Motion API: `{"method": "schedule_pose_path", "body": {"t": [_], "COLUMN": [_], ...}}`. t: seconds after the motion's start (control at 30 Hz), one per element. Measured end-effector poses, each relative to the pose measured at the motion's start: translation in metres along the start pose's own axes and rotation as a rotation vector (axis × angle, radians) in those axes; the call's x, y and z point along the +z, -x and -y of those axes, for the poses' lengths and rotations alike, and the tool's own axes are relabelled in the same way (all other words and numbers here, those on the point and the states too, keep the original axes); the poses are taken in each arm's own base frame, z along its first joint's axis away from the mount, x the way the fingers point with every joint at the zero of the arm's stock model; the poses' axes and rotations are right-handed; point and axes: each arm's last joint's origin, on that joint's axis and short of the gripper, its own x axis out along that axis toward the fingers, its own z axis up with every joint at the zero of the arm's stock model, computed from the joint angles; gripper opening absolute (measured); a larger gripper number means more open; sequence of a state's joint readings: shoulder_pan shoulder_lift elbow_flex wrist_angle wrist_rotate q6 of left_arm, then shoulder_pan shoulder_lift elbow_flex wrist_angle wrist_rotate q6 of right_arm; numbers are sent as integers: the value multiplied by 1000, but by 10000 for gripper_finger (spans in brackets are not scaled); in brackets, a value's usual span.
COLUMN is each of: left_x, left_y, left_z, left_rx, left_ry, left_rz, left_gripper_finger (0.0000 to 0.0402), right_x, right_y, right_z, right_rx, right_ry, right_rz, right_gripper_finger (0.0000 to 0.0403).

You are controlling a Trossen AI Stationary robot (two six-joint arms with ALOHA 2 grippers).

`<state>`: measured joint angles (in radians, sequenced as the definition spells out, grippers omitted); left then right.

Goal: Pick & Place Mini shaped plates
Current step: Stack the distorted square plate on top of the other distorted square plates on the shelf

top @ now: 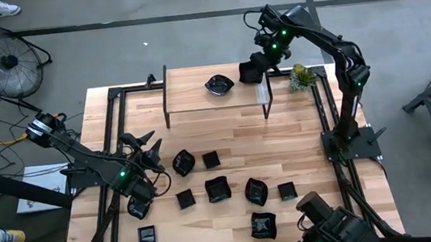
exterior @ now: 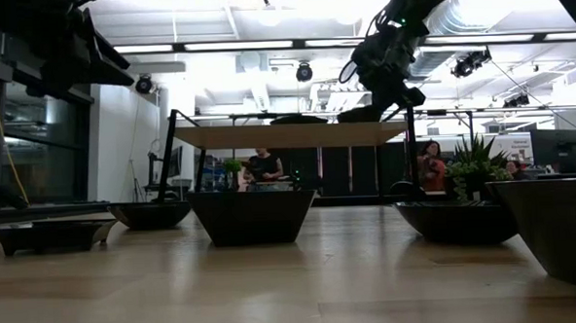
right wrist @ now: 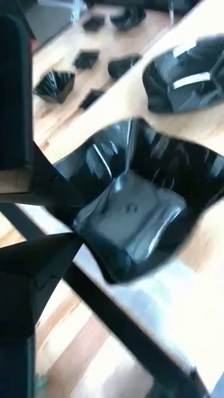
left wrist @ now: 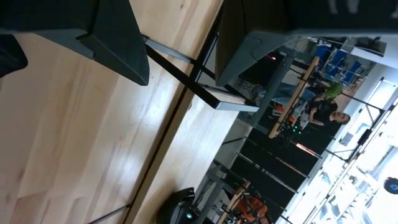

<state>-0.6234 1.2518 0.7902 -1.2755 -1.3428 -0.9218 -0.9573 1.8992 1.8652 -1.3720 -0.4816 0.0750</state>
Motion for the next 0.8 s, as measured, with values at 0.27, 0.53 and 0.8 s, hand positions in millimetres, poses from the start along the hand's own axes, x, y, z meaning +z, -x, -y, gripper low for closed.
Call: {"method": "schedule_pose_path", "body": {"t": [0.27,0.53,0.8], "left_x": [0,0,1], "left_y": [0,0,0], "left_z": [0,0,1], "left_rx": [-1,-1,-6], "left_ry": [0,2,16], "left_rz": [-1,-1,-2], "left_gripper_finger": [179,179,179], "right_x": [-2,-10,-43], "right_y": [3,16,50], "right_z": [-1,-7,-27], "right_rx": [-18,-22,-117], "right_ry": [0,22,102], "right_rz": [5,32,42], "right_gripper_finger": [100,138,145]}}
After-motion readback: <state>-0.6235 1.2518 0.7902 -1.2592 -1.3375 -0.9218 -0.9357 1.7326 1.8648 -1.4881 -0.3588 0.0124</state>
